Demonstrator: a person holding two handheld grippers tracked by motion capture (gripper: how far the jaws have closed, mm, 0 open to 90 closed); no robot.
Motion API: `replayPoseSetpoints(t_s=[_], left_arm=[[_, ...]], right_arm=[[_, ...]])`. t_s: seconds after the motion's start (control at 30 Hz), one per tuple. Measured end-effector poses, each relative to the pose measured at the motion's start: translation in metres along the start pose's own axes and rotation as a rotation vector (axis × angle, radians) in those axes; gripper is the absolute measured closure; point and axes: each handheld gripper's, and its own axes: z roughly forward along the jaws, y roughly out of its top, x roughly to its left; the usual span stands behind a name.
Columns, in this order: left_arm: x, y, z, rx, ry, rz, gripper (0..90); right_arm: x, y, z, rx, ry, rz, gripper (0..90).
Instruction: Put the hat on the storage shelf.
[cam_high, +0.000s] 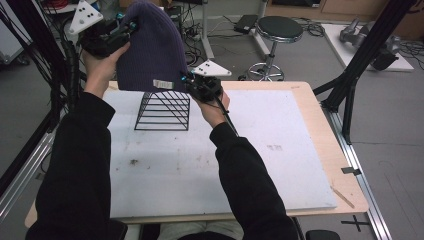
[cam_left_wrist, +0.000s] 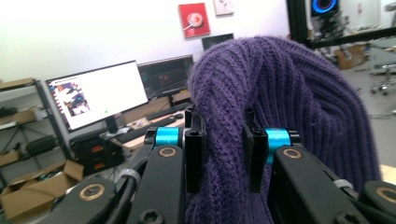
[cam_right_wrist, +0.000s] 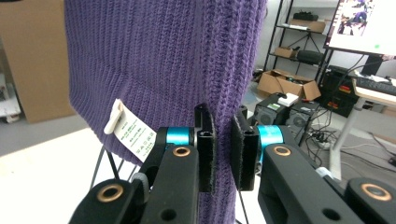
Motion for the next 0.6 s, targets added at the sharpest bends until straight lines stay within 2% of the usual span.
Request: replayPoseSetpoints(t_s=[0.13, 0.27, 0.3, 0.37, 0.53, 0.6], left_arm=[[0.003, -0.008, 0.000, 0.016, 0.012, 0.000, 75.3], [0.002, -0.020, 0.002, 0.031, 0.027, 0.017, 75.1], [0.003, -0.023, 0.003, 0.035, 0.032, 0.017, 75.1], [0.003, -0.029, 0.004, 0.040, 0.038, 0.016, 75.1], [0.006, -0.041, -0.001, 0.035, 0.035, -0.023, 74.8], [0.005, -0.048, -0.003, 0.043, 0.026, -0.040, 74.7]], right_arm=[[0.003, -0.005, 0.007, 0.020, -0.030, 0.002, 82.9], [0.004, -0.009, 0.011, 0.043, -0.051, 0.003, 82.9], [0.007, -0.011, 0.014, 0.065, -0.072, -0.020, 82.9], [0.008, -0.012, 0.015, 0.070, -0.077, -0.034, 82.9], [0.012, -0.016, 0.017, 0.096, -0.062, -0.043, 82.7], [0.014, -0.022, 0.018, 0.110, -0.054, -0.028, 82.5]])
